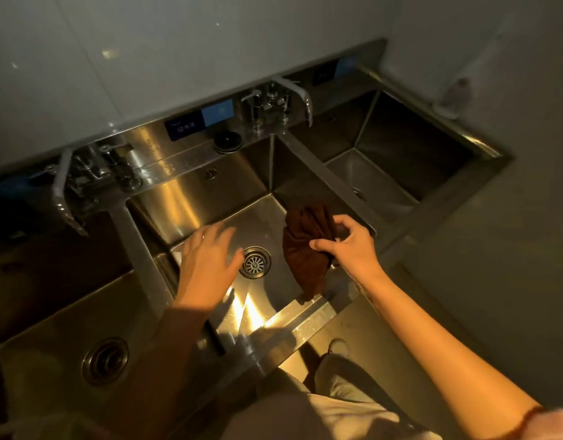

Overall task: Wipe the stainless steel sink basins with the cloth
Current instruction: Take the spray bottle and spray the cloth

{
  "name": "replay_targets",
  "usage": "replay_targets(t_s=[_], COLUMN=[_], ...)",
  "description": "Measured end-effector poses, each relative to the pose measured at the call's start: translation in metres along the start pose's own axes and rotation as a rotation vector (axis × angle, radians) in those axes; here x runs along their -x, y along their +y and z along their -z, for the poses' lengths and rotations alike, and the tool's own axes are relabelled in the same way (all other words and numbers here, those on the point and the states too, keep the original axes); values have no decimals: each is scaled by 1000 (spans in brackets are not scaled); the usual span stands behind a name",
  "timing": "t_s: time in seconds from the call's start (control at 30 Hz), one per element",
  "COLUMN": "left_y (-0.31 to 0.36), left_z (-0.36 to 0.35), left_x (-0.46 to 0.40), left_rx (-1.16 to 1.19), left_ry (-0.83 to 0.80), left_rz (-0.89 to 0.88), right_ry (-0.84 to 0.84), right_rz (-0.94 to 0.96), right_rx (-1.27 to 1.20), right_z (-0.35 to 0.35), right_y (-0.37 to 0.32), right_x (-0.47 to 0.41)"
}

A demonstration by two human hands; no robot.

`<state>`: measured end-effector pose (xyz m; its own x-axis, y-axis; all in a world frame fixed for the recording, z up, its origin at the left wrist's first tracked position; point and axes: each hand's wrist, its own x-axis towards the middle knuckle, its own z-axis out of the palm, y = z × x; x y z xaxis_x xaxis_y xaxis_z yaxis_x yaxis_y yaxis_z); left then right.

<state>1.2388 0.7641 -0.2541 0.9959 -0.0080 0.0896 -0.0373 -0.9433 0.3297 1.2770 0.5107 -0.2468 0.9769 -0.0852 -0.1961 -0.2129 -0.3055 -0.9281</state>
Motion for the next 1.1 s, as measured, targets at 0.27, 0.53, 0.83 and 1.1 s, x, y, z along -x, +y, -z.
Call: replay_targets(t_s=[0.27,0.53,0.83,1.1], left_y=[66,163,317,419], left_z=[-6,-21,-65,-92], left_x=[-41,-83,-115,-131], left_rx=[22,-12,-24,11], left_ry=[6,24,25,20], left_rz=[-206,-374,-433,-403], right_ry=[249,432,482,504], right_rz=[-15,-27,-17,-40], right_rx=[-53,-83,-119,-122], right_z=[72,170,318,425], right_y=[-2,13,56,81], right_x=[1,-10,-16,-36])
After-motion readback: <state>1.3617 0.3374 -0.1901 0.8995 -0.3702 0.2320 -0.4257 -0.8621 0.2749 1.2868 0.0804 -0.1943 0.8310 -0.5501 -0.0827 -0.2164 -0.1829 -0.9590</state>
